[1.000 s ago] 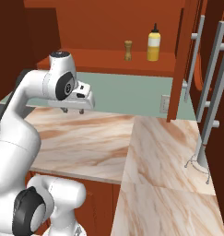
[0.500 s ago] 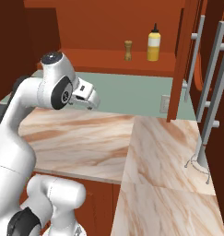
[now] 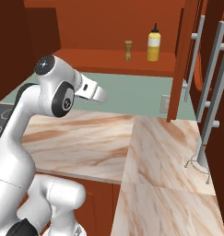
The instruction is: Take 2 condiments from the cabinet and move them on the counter near the stove.Make sure the condiments are lined up with each other, next to each other.
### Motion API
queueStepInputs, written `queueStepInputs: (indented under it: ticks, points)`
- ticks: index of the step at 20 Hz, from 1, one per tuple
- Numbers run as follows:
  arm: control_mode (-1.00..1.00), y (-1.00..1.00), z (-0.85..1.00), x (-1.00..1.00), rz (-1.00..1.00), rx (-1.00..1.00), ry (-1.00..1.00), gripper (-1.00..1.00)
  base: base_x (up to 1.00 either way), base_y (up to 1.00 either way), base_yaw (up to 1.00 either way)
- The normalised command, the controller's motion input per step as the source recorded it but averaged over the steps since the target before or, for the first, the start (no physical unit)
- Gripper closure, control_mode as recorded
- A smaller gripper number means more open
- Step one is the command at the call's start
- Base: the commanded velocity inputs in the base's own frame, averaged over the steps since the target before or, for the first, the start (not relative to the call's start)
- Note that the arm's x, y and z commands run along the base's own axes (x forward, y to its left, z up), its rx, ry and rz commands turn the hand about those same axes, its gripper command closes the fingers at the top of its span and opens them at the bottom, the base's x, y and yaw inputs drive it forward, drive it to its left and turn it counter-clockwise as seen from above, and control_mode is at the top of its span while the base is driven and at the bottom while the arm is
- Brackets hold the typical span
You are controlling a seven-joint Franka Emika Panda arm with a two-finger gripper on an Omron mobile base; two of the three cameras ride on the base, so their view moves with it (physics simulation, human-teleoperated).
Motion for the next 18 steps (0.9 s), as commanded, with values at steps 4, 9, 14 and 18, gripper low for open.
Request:
queueStepInputs:
  ticks: [4,9,14,18]
  points:
    - [-1.0,-0.49,0.49,0.14,-0.01,-0.01,-0.05,-1.0,0.0,0.0,0.0]
    - [-1.0,-0.49,0.42,0.16,-0.02,0.0,0.0,-1.0,0.0,0.0,0.0]
    - [-1.0,-0.4,0.38,0.36,-0.02,0.0,0.0,-1.0,0.0,0.0,0.0]
    - [-1.0,-0.33,0.25,0.54,0.0,-0.01,0.0,-1.0,0.0,0.0,0.0]
